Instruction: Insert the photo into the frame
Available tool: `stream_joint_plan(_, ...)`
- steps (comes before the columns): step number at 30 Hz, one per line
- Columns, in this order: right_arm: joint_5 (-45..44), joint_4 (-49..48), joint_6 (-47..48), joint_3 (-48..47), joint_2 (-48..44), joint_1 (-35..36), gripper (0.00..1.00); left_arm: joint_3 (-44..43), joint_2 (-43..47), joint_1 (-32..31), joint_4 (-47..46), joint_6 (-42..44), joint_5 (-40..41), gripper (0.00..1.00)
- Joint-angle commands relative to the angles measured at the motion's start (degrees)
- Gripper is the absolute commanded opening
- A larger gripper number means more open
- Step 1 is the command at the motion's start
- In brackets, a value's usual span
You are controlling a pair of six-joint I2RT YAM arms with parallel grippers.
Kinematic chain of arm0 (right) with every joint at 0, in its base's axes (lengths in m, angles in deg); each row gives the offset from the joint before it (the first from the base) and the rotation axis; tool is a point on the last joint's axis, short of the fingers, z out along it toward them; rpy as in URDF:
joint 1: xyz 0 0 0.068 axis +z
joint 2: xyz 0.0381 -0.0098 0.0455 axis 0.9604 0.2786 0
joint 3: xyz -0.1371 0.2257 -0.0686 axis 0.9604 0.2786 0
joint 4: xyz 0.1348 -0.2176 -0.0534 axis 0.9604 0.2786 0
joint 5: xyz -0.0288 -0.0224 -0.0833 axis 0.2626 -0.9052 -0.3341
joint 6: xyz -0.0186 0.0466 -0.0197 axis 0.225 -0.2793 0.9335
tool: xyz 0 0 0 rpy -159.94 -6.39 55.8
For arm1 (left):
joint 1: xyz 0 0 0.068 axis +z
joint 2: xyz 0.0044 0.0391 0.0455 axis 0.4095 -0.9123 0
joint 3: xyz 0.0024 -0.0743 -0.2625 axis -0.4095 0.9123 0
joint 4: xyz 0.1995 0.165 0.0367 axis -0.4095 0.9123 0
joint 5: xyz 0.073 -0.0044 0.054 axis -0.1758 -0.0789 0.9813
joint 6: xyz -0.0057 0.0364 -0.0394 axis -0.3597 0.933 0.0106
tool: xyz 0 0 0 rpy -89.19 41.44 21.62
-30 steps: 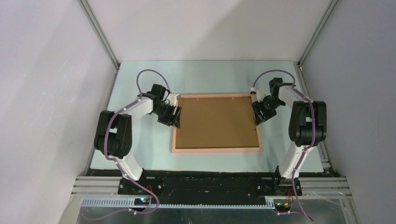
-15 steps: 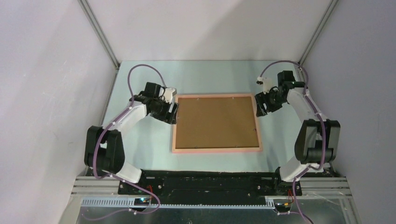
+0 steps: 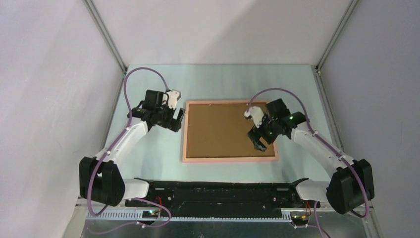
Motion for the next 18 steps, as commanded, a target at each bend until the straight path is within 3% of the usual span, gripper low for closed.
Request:
stream_joint_plan(1, -2.3, -0.1, 0.5, 2.4, -3.5, 8.1, 0.91, 1.4, 3.8, -0.2, -1.0, 2.3, 2.9, 0.97)
stream_joint_plan(8, -8.6, -1.5, -0.5, 4.5, -0.1, 21.6, 0.89, 3.4, 7.2, -0.2, -0.9, 3.3, 4.6, 0.97)
stream_joint_plan(18, -15.3, -5.5, -0.1, 4.5, 7.0, 29.2, 0.84, 6.9, 8.6, -0.2, -0.8, 4.9, 4.3, 0.97)
